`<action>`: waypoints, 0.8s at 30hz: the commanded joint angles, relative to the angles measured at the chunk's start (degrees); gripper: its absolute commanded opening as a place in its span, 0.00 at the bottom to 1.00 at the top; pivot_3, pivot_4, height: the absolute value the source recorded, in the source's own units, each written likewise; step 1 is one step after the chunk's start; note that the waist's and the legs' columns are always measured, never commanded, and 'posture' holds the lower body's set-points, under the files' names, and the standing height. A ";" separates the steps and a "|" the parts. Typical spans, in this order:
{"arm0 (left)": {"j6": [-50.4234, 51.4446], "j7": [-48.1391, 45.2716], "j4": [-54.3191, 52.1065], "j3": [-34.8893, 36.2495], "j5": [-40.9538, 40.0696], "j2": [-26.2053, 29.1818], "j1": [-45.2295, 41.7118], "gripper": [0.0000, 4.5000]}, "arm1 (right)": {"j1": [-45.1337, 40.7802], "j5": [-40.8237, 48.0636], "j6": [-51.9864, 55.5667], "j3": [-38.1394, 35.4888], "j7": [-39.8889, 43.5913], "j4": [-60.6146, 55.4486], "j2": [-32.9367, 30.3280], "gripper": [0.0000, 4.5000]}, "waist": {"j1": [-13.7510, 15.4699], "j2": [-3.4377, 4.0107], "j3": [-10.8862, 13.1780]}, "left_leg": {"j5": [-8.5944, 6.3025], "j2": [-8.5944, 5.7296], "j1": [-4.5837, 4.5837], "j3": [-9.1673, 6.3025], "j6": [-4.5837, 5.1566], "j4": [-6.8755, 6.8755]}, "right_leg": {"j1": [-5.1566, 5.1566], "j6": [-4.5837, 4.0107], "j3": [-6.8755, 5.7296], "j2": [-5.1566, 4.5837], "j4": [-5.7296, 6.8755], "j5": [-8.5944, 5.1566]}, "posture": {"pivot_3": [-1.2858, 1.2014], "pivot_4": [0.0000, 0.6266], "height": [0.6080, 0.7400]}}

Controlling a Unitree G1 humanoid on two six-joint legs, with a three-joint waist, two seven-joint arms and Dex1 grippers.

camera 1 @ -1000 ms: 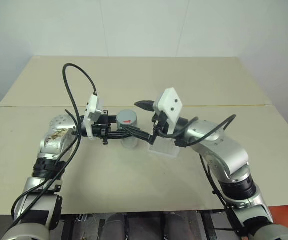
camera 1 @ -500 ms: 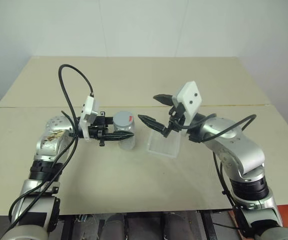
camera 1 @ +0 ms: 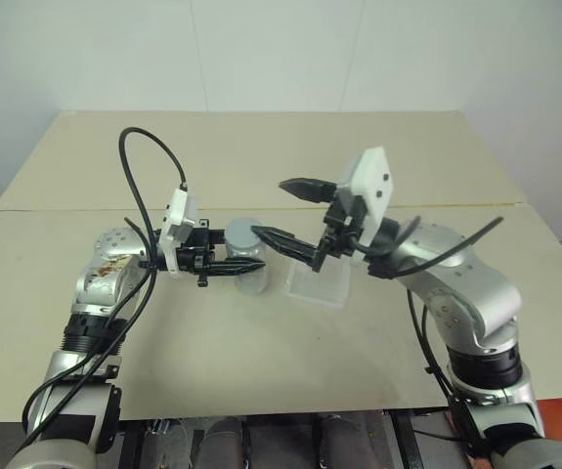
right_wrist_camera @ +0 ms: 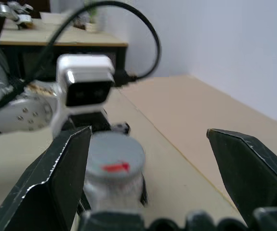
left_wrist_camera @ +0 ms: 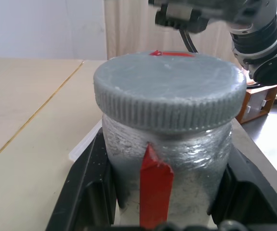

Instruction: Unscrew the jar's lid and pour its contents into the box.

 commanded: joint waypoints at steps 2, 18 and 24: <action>-0.40 0.21 -1.54 0.56 -0.15 -0.02 -0.98 0.45 | -2.84 -3.89 -0.79 4.56 -1.13 1.92 1.81 0.99 | 0.00 0.00 0.00 | 0.00 -0.02 -0.01 0.02 0.00 0.01 | 0.00 0.00 0.03 0.00 -0.02 0.00 | 0.52 0.24 1.00; -0.80 0.06 -1.47 0.70 -0.15 0.25 -0.95 0.45 | -4.54 -9.18 -0.80 5.80 -1.67 6.62 3.68 0.99 | 0.03 0.00 0.00 | 0.02 0.00 -0.03 0.02 -0.04 0.02 | -0.01 0.00 -0.01 0.00 -0.01 0.00 | 0.52 0.24 1.00; -0.88 0.05 -1.59 0.85 -0.11 0.43 -0.65 0.45 | -2.84 -8.18 -0.68 3.06 -1.53 5.65 1.63 0.99 | 0.08 0.00 0.00 | 0.01 -0.01 -0.03 0.02 -0.02 0.02 | -0.01 0.00 0.00 0.00 -0.02 0.00 | 0.52 0.24 1.00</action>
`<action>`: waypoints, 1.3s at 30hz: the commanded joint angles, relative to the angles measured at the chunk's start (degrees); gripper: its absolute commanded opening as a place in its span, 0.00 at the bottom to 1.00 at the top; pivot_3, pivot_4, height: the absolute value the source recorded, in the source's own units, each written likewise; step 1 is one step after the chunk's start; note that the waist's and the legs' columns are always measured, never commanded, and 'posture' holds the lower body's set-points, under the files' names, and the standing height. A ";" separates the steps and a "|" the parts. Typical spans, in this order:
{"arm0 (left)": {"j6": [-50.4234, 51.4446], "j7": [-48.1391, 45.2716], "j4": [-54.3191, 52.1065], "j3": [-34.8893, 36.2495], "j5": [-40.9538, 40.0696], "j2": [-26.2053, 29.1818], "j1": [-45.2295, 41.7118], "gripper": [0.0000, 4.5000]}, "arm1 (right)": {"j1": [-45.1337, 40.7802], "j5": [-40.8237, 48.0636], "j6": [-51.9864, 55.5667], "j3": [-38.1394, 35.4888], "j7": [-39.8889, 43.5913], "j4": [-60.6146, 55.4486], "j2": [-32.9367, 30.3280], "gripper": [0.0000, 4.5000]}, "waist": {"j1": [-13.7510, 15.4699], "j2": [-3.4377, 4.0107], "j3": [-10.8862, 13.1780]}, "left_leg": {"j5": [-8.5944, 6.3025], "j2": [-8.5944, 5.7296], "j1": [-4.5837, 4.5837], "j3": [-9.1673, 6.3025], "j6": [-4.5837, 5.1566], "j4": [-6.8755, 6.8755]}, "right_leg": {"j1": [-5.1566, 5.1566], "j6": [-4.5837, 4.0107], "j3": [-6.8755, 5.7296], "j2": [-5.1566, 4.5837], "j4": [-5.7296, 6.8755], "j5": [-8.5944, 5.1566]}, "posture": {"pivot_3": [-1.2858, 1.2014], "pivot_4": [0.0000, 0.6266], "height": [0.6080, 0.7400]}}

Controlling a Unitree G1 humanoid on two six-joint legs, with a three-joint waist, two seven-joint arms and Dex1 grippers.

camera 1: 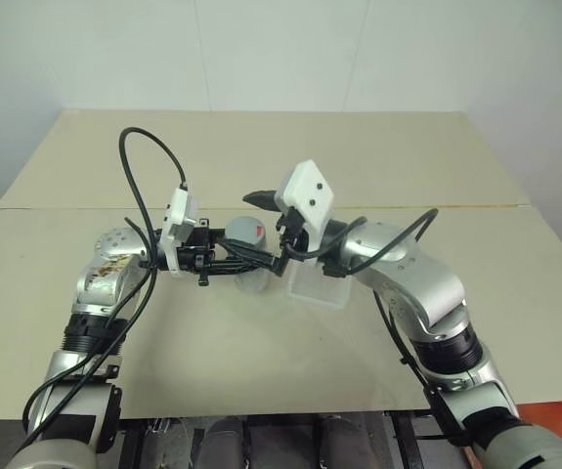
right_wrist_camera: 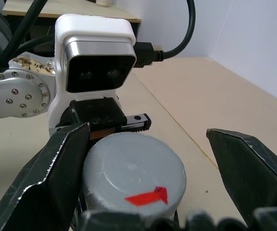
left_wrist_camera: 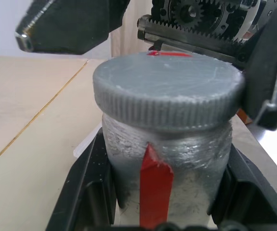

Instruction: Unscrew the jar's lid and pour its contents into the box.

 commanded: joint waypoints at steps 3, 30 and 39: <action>-0.77 -0.83 -1.71 1.00 -0.48 0.59 -0.57 0.45 | 1.79 0.32 -0.55 -6.26 -0.23 -1.73 -3.22 0.99 | 0.03 0.00 0.00 | 0.00 0.00 0.00 0.00 0.01 0.00 | 0.00 0.00 0.00 0.00 -0.01 0.00 | 0.52 0.24 1.00; -0.71 -2.08 -0.25 0.56 0.16 -0.25 -2.42 0.45 | 7.54 12.41 0.51 -15.67 4.71 -6.24 -8.08 0.99 | 0.08 0.00 0.00 | -0.02 0.00 0.00 0.00 0.04 0.00 | 0.02 0.00 0.02 0.00 -0.03 0.00 | 0.52 0.24 1.00; -0.92 -2.51 -0.10 0.16 0.47 -0.67 -2.87 0.45 | 2.11 11.25 -1.00 -8.97 7.14 -2.36 -4.57 0.99 | -0.06 0.00 0.00 | -0.02 0.02 0.03 0.00 0.04 -0.01 | 0.01 0.00 0.02 0.02 0.02 0.00 | 0.52 0.24 1.00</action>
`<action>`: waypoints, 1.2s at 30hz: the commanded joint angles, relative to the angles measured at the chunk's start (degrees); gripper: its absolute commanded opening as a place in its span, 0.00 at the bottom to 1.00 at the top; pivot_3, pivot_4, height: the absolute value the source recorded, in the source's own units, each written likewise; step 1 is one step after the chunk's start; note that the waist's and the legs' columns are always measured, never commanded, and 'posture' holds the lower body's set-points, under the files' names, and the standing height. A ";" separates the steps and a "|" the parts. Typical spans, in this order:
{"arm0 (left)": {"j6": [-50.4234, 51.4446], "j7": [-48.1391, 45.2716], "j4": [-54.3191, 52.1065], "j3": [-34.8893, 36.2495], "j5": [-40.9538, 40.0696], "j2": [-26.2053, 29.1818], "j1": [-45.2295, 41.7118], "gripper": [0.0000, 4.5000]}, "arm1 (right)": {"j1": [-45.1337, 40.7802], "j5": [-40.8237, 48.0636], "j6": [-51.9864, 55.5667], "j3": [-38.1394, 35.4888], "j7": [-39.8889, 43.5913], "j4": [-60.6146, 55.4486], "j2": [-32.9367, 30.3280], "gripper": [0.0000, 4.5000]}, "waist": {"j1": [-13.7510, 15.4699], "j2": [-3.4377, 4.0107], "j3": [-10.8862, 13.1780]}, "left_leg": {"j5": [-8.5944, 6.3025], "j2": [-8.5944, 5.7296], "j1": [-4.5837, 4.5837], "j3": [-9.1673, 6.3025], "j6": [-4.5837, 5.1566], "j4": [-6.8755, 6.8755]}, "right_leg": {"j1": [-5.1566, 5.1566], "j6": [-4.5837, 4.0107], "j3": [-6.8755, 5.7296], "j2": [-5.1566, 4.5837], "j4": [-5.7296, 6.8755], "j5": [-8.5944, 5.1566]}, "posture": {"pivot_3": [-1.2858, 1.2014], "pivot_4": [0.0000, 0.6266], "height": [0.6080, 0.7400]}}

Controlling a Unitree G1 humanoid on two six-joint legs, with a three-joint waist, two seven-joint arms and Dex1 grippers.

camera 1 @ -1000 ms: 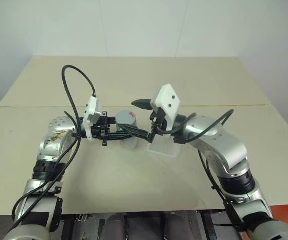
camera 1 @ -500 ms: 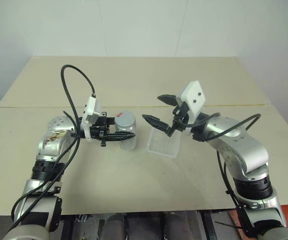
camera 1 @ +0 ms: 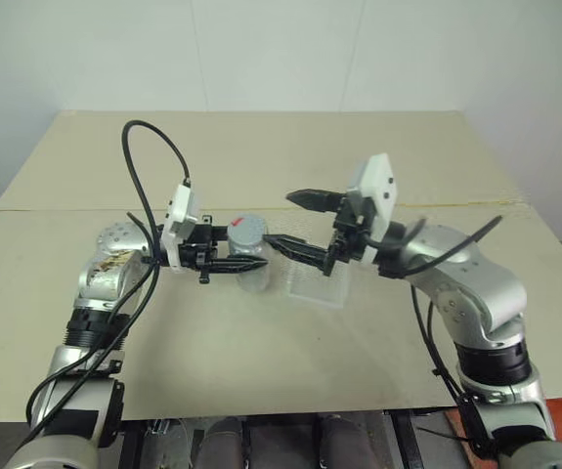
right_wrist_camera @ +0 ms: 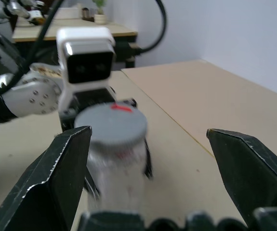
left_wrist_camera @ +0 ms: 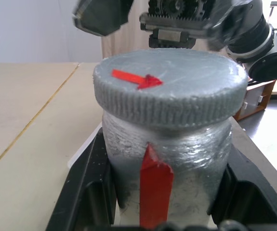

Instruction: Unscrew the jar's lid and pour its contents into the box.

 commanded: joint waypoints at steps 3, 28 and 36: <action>-0.67 -0.36 -0.82 0.43 -0.29 0.06 -1.14 0.45 | -3.77 -1.36 -2.34 2.64 0.85 1.84 2.82 0.99 | 0.04 0.00 0.00 | 0.00 -0.01 -0.01 0.01 0.00 0.01 | 0.00 0.00 0.01 0.00 -0.02 0.00 | 0.52 0.24 1.00; -0.34 -0.51 -1.59 0.87 -0.62 0.97 -0.66 0.45 | -5.75 -6.33 -5.06 3.85 2.62 9.32 6.60 0.99 | 0.11 0.00 0.00 | 0.04 -0.01 -0.02 0.01 -0.07 0.02 | 0.00 0.00 -0.01 0.00 0.00 0.00 | 0.52 0.24 1.00; -0.31 -0.64 -1.57 0.77 -0.67 0.98 -0.75 0.45 | -3.15 -5.01 -4.05 1.52 3.06 6.25 3.95 0.99 | 0.12 0.00 0.00 | 0.04 -0.01 -0.03 0.01 -0.06 0.02 | 0.00 0.00 -0.01 0.00 -0.01 0.00 | 0.52 0.24 1.00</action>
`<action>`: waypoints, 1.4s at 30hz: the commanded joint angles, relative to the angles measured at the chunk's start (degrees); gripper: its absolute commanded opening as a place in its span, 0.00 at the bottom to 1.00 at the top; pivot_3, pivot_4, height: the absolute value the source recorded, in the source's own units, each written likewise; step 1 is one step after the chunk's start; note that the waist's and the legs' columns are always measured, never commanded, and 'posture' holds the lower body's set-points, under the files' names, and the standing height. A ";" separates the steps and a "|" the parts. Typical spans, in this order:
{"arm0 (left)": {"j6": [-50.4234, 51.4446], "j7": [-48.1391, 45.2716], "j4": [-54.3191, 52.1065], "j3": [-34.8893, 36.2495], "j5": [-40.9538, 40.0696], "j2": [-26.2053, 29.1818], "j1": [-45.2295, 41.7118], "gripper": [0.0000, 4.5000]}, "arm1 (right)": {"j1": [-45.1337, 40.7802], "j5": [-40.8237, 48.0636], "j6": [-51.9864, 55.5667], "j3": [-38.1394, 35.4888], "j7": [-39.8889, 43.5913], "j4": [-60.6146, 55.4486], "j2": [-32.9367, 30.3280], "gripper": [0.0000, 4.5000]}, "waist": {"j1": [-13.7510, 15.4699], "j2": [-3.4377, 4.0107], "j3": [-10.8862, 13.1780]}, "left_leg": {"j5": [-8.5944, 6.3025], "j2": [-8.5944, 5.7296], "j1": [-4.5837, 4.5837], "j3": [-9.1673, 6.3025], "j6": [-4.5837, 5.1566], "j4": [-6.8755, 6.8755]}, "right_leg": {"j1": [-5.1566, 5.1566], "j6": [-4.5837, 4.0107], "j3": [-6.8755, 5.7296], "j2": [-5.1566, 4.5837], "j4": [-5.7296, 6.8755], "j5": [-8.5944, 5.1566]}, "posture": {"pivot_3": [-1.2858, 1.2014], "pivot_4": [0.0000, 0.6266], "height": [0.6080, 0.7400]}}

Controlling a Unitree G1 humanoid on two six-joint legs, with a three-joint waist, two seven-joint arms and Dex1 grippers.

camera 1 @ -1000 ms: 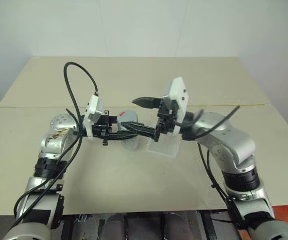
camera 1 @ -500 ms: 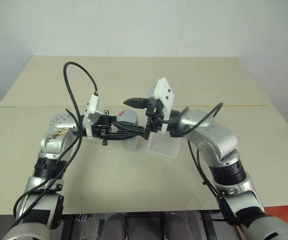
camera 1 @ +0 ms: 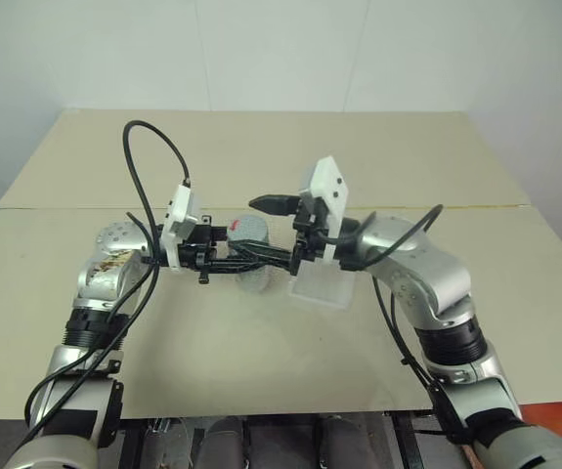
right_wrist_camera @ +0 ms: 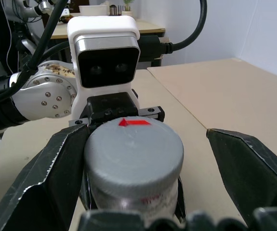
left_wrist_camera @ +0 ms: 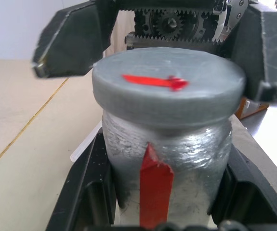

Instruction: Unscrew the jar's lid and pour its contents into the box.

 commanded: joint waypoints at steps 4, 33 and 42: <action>-0.53 -0.86 -1.19 0.65 -0.72 0.34 -1.05 0.45 | 0.85 1.04 -0.59 -3.16 -0.51 -2.80 -1.48 0.99 | 0.00 0.00 0.00 | -0.01 0.00 0.00 0.00 0.01 0.00 | 0.00 0.00 0.00 0.00 0.01 0.00 | 0.52 0.24 1.00; -0.62 -1.29 -1.07 0.59 -0.47 0.34 -1.07 0.45 | 2.33 5.35 -0.38 -2.65 2.24 -8.76 -2.94 0.99 | 0.01 0.00 0.00 | -0.01 0.00 0.00 -0.01 0.02 0.00 | 0.00 0.00 0.00 0.00 0.00 0.00 | 0.52 0.24 1.00; -0.55 -1.21 -1.48 0.59 -0.41 0.40 -0.82 0.45 | -0.09 2.01 -0.61 0.67 -0.13 -5.18 0.49 0.99 | -0.03 0.00 0.00 | -0.01 0.00 0.01 -0.01 0.01 0.00 | 0.00 0.00 0.00 0.00 0.01 0.00 | 0.52 0.24 1.00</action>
